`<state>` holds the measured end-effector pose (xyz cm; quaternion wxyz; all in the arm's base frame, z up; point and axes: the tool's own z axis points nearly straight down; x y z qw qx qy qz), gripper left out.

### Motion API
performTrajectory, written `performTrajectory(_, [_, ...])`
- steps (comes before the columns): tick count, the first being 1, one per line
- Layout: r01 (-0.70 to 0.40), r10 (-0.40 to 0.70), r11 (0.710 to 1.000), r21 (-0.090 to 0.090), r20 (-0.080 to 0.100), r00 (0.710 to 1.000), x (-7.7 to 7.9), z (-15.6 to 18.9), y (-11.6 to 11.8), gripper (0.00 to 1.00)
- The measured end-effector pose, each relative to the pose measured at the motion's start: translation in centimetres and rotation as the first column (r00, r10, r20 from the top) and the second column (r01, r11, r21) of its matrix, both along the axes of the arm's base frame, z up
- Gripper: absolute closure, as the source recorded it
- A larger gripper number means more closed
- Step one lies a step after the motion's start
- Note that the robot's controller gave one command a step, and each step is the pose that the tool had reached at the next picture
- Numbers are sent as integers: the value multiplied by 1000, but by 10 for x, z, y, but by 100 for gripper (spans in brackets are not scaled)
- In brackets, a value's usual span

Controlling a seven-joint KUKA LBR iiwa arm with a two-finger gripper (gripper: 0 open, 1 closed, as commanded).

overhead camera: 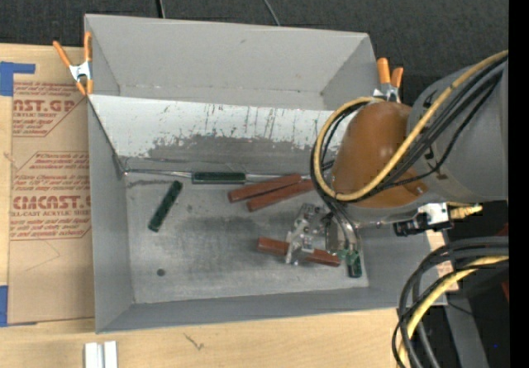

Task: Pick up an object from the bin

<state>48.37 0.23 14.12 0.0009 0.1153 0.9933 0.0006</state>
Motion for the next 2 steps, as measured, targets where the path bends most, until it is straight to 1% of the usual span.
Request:
performTrajectory(1, [0, 0, 1000, 0, -5, 1000, -1, 7, 0, 100])
performTrajectory(2, [0, 0, 1000, 0, -4, 1000, -1, 18, 0, 100])
